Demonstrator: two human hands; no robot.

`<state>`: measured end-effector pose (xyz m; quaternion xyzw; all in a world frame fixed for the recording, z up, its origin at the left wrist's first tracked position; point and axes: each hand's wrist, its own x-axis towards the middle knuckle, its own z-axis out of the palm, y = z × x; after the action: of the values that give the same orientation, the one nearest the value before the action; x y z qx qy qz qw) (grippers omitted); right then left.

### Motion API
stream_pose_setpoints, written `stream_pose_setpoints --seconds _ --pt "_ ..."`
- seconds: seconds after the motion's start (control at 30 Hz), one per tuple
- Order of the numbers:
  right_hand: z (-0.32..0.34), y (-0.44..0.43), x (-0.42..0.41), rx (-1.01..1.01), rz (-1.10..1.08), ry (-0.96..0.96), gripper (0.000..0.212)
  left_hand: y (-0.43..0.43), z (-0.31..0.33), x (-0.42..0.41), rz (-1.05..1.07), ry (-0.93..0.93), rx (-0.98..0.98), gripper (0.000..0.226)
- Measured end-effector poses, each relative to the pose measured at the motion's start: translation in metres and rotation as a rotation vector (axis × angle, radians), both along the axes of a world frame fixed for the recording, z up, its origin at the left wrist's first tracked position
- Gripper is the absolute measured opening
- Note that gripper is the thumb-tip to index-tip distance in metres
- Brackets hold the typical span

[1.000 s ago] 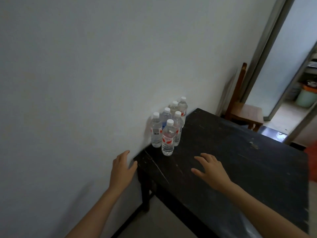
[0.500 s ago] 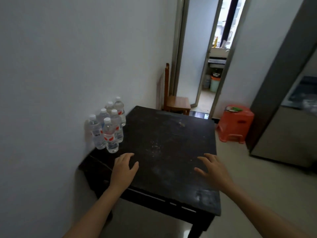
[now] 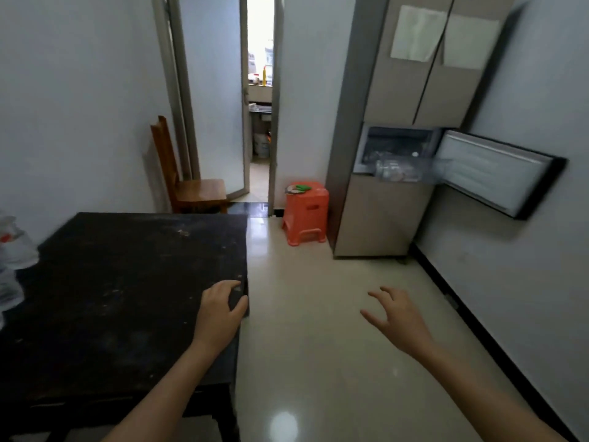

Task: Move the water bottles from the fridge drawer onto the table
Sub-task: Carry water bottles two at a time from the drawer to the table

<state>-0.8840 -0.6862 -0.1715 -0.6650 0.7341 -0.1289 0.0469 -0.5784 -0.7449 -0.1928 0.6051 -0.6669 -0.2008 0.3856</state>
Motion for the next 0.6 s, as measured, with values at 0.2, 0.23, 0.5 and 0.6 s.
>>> stream_pose_setpoints --seconds 0.2,0.23,0.5,0.6 --pt "0.004 0.050 -0.093 -0.017 -0.187 -0.039 0.051 -0.009 0.003 -0.106 -0.174 -0.049 -0.073 0.030" --pt "0.006 0.058 -0.103 -0.007 -0.219 -0.046 0.052 -0.010 0.003 -0.121 -0.199 -0.050 -0.082 0.030" --pt "0.007 0.104 -0.190 -0.074 -0.435 -0.075 0.090 -0.018 0.008 -0.247 -0.406 -0.028 -0.109 0.034" --pt "0.010 0.115 -0.220 -0.077 -0.494 -0.048 0.098 -0.021 0.010 -0.289 -0.474 -0.016 -0.102 0.034"
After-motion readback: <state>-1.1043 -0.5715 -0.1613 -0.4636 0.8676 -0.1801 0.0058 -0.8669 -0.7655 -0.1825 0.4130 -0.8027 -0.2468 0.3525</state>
